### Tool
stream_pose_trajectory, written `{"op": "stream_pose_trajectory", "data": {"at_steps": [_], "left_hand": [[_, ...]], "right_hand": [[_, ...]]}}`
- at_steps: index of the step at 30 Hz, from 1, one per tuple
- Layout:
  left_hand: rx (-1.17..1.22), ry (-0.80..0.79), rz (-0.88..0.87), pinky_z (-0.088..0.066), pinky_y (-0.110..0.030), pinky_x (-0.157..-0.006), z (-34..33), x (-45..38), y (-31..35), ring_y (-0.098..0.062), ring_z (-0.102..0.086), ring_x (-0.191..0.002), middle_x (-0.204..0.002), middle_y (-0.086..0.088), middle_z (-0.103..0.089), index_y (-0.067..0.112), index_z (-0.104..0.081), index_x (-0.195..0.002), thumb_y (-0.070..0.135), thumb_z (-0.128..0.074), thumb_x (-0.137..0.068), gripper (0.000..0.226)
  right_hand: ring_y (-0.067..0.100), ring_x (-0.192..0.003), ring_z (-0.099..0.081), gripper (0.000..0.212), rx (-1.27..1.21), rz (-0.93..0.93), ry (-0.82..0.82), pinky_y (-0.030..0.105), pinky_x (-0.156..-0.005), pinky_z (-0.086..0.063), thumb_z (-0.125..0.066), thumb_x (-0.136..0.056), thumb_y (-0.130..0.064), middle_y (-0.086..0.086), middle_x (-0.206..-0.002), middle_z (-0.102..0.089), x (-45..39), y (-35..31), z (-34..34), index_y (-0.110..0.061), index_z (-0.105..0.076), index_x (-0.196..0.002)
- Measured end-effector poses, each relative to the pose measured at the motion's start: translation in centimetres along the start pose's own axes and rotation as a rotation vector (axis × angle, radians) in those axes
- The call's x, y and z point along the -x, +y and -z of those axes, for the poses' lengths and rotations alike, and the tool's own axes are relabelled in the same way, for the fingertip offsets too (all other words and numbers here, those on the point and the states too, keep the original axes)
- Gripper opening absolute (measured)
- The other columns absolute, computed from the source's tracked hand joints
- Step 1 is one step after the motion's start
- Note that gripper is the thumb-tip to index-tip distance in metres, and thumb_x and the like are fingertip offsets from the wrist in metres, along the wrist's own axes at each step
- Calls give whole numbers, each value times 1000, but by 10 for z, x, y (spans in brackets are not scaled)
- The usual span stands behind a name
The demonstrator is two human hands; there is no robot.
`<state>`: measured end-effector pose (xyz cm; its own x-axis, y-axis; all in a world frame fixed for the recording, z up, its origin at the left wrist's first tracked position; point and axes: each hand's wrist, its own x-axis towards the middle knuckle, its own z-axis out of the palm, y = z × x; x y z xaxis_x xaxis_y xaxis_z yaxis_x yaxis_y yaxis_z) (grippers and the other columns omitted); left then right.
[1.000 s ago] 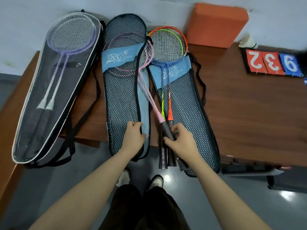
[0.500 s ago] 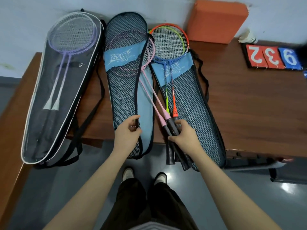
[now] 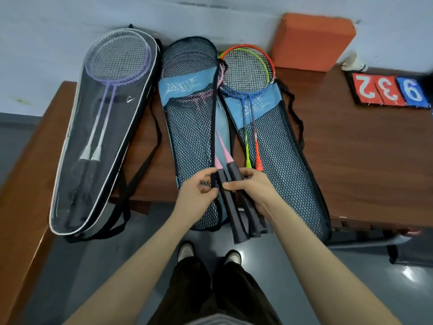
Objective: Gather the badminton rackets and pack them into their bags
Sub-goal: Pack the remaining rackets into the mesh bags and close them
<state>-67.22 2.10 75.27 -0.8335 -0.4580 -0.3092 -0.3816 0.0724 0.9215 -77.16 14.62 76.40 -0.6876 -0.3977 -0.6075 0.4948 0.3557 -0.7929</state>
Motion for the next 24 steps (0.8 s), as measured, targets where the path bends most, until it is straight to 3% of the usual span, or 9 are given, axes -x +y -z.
{"op": "stream_pose_trajectory", "data": {"at_steps": [3, 7, 12, 15, 17, 20, 24], "left_hand": [[39, 10, 6, -55, -28, -75, 11, 2, -2, -17, -64, -78, -107, -7, -61, 30, -59, -117, -2, -62, -80, 49], [172, 3, 14, -54, -30, -73, 23, 3, 5, -19, -66, -80, -108, -8, -63, 30, -61, -114, -4, -64, -79, 49], [230, -9, 23, -55, -46, -82, 31, -1, 14, -26, -68, -83, -107, -9, -65, 33, -63, -109, -8, -61, -79, 51], [324, -15, 56, -56, -43, -80, 34, -1, 15, -26, -68, -86, -103, -7, -66, 19, -63, -116, -12, -59, -80, 48], [355, -5, 73, -56, -40, -79, 34, -1, 14, -23, -68, -84, -97, -1, -67, 14, -61, -119, -13, -59, -80, 47], [385, 11, 101, -55, -44, -83, 33, -2, 13, -24, -67, -87, -105, -7, -67, 19, -63, -114, -12, -59, -80, 46], [445, 7, 105, -56, -43, -80, 29, -5, 18, -23, -68, -86, -110, -12, -64, 20, -65, -110, -14, -58, -79, 46]], "right_hand": [[20, -85, -65, 45, 84, 70, 29, 31, -78, -54, -83, -60, -2, 8, -98, -68, -13, -11, -17, -5, -61, -100], [14, -77, -63, 42, 140, 81, 45, 20, -57, -49, -83, -62, -8, 2, -90, -66, -27, -23, -32, -8, -61, -99], [19, -82, -67, 23, 80, 77, -53, 37, -84, -55, -72, -79, -12, 9, -93, -70, -30, -12, -34, -6, -66, -101], [10, -100, -62, 27, 51, 49, -135, 25, -91, -49, -52, -92, -8, 2, -111, -67, -21, -6, -24, -11, -63, -117], [-2, -104, -55, 35, 96, 55, -186, 18, -94, -39, -45, -93, -2, -10, -108, -63, -12, -2, -16, -17, -58, -122], [-9, -98, -46, 37, 168, 78, -208, 17, -96, -31, -45, -95, -2, -23, -102, -51, -3, 15, -8, -17, -54, -127], [15, -109, -54, 30, -30, -47, -221, 31, -98, -39, -50, -94, -11, -1, -120, -61, 4, 37, -2, -24, -65, -116]]}}
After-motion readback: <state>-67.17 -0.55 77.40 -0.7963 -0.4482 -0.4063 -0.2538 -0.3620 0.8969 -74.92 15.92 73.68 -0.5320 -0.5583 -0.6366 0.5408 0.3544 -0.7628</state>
